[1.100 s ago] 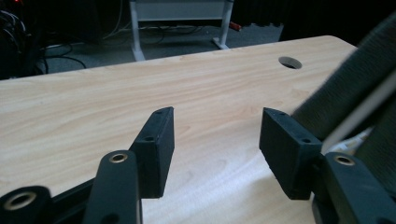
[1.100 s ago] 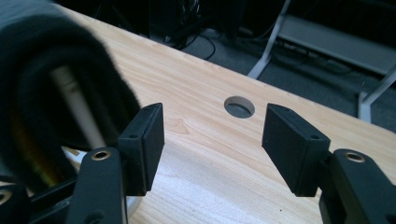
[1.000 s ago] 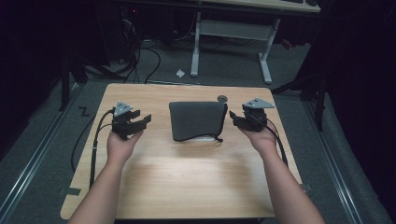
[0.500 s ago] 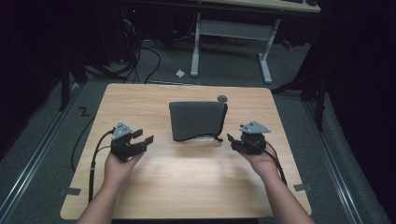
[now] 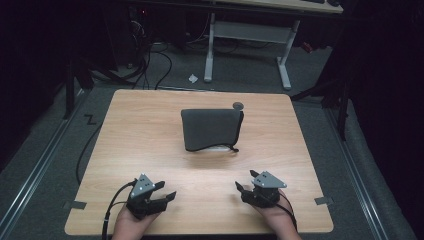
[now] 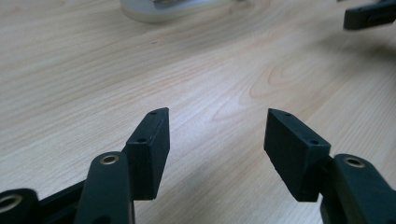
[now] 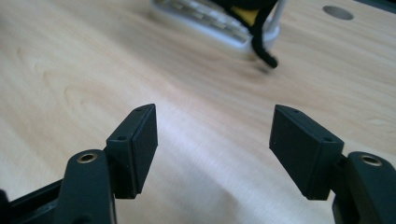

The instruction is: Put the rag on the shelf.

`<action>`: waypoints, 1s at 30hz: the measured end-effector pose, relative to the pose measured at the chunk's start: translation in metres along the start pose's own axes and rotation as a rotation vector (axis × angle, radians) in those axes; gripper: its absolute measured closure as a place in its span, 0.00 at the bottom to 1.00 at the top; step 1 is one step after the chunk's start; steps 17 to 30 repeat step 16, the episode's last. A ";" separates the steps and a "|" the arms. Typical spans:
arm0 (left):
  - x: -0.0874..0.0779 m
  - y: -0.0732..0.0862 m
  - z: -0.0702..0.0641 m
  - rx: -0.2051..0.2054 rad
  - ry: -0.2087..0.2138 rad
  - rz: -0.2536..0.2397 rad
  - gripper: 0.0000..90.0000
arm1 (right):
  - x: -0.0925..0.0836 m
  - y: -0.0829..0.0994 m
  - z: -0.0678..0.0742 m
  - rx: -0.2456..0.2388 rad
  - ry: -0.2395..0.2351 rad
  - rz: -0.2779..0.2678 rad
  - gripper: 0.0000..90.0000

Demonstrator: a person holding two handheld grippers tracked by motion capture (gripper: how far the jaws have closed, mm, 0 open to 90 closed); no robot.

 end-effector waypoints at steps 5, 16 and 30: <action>0.010 0.000 0.013 -0.069 0.007 0.007 0.45 | 0.012 0.003 -0.001 -0.013 -0.010 0.037 0.37; 0.000 0.001 0.023 -0.111 -0.010 -0.015 0.45 | 0.013 0.006 -0.001 0.002 -0.032 0.038 0.37; 0.000 0.001 0.023 -0.111 -0.010 -0.015 0.45 | 0.013 0.006 -0.001 0.002 -0.032 0.038 0.37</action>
Point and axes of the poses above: each handheld gripper's, and its own axes: x roughly forward along the jaws, y roughly out of its underside, z roughly to its left, the point moved 8 cm from there along x, roughly forward along the jaws, and after that the axes turned 2 degrees about y, right-handed, at the moved point
